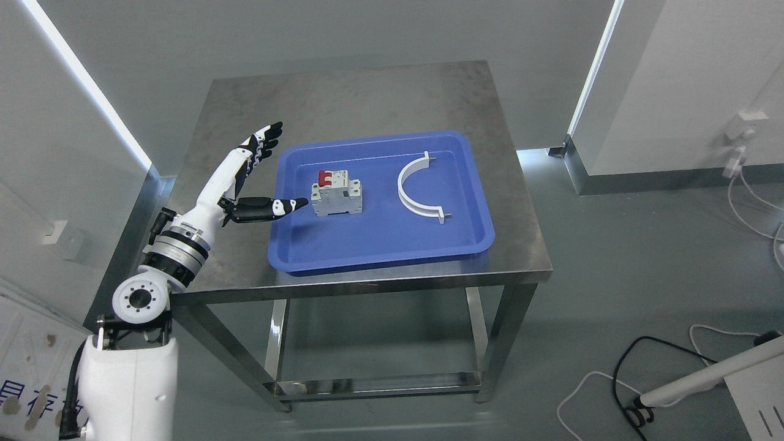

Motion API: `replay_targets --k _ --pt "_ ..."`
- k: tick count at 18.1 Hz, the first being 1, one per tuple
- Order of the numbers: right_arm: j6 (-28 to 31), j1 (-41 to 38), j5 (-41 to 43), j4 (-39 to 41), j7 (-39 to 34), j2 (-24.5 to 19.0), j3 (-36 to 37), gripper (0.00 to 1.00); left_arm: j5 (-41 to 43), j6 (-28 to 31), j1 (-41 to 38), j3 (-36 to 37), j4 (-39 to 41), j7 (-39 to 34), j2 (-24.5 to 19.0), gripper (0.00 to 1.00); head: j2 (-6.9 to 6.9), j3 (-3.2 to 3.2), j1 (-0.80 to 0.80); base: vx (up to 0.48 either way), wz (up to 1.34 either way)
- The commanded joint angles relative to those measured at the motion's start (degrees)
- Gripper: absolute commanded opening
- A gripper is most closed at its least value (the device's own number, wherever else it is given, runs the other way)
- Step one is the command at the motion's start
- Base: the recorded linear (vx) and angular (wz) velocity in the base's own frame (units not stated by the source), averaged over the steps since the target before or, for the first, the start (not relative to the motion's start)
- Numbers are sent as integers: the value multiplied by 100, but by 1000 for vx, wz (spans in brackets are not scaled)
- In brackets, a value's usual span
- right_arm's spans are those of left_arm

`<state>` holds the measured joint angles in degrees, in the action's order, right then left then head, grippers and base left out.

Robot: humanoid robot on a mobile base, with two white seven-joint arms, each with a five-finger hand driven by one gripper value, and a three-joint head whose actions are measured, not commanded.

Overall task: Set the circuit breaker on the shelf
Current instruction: 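Close the left hand around the circuit breaker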

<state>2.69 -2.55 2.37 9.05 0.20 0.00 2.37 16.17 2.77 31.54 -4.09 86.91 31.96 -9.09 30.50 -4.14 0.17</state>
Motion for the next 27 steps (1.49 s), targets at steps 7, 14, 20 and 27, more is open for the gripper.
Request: replay_targets --k 7,14,20,27 --pt "3 0 0 0 -2 100 0 100 1099 786 765 1156 -753 461 -323 92 0 0 0 0 0" --pt "3 0 0 0 -2 100 0 100 1204 786 906 1174 -1097 469 301 77 0 0 0 0 0" --pt "3 0 0 0 -2 100 0 100 1213 786 915 1139 -1149 487 469 67 0 0 0 0 0" --pt "3 0 0 0 -2 100 0 100 1213 760 871 981 -1194 487 364 48 0 0 0 0 0"
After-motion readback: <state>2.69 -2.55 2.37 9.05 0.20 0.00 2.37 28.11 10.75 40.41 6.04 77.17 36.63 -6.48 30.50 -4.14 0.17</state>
